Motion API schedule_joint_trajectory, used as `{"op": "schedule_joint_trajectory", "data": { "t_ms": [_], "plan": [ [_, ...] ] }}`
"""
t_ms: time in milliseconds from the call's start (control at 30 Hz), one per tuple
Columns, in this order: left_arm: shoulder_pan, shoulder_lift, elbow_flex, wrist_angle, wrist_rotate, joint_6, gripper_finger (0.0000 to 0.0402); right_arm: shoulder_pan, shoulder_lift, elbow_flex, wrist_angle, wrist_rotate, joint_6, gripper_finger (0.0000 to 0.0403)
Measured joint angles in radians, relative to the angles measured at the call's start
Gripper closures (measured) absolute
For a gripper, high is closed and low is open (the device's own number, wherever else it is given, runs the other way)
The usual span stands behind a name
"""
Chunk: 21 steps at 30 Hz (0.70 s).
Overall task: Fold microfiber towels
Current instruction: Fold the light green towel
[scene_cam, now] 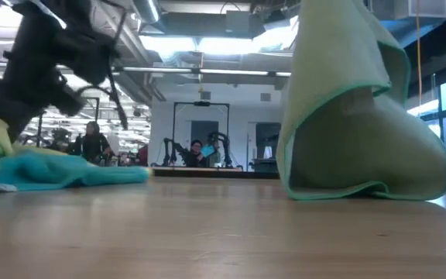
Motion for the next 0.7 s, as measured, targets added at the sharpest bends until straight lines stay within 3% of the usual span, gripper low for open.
{"op": "schedule_joint_trajectory", "data": {
  "t_ms": [167, 333, 400, 500, 700],
  "plan": [
    [0.002, -0.105, 0.055, -0.012, -0.015, -0.109, 0.0401, -0.090, 0.091, 0.000, 0.060, -0.038, -0.093, 0.0395],
    [0.001, -0.160, 0.170, 0.004, -0.015, -0.166, 0.0401, -0.178, 0.144, 0.020, 0.091, -0.022, -0.151, 0.0395],
    [0.000, -0.177, 0.236, 0.036, -0.016, -0.193, 0.0401, -0.212, 0.147, 0.029, 0.134, -0.066, -0.169, 0.0395],
    [-0.005, -0.199, 0.326, 0.177, -0.022, -0.206, 0.0401, -0.258, 0.148, 0.031, 0.228, -0.150, -0.140, 0.0395],
    [-0.056, -0.214, 0.424, 0.541, -0.067, -0.100, 0.0401, -0.344, 0.143, 0.032, 0.292, -0.160, 0.013, 0.0386]
  ]
}}
